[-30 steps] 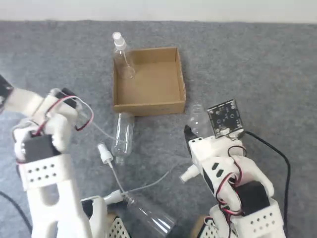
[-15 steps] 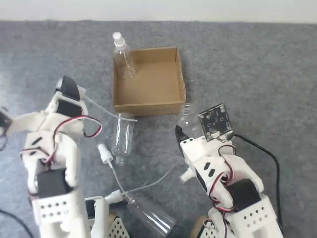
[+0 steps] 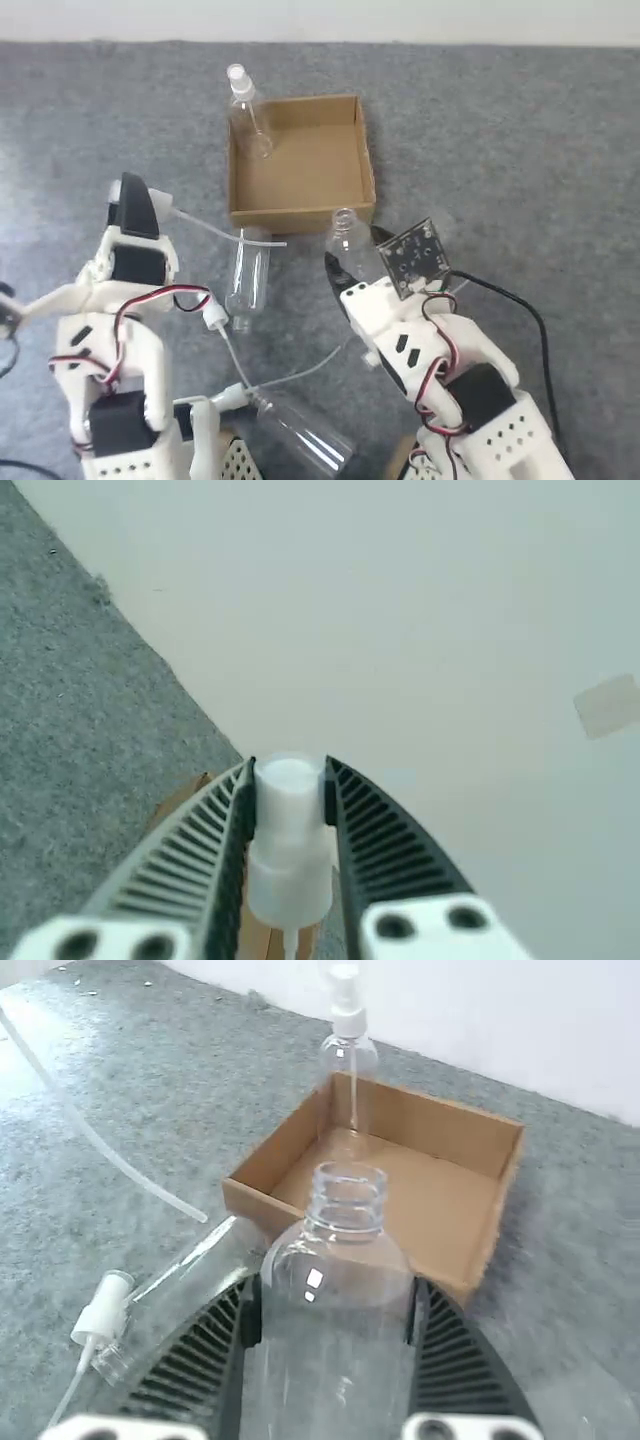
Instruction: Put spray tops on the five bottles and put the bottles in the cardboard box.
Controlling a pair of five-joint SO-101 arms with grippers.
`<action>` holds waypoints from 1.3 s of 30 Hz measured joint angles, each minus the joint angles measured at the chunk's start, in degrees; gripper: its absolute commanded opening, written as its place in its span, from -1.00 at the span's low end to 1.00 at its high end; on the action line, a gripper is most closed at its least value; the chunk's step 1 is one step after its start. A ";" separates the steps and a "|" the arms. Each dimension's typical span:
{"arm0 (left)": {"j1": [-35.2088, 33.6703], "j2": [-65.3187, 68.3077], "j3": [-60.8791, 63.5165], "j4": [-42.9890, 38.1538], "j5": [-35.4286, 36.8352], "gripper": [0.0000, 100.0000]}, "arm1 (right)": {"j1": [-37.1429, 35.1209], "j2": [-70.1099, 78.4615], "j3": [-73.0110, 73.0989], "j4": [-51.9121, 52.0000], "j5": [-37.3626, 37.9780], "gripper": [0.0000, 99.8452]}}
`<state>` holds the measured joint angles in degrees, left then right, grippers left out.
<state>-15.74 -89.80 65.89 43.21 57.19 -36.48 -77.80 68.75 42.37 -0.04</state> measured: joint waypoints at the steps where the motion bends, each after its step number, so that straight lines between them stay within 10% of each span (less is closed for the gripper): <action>1: 0.00 -0.26 0.00 0.00 0.00 -0.98 | -0.53 0.00 1.32 -1.67 0.00 -0.81; 11: -3.52 -0.79 1.85 0.00 4.22 -0.98 | -2.55 0.00 11.87 -22.07 9.49 -0.81; 39: -5.71 -0.88 2.37 0.00 6.07 -0.98 | -2.55 0.00 24.26 -36.75 19.52 -0.81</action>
<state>-21.45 -90.68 68.26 43.21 63.25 -39.03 -77.80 93.01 5.63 19.47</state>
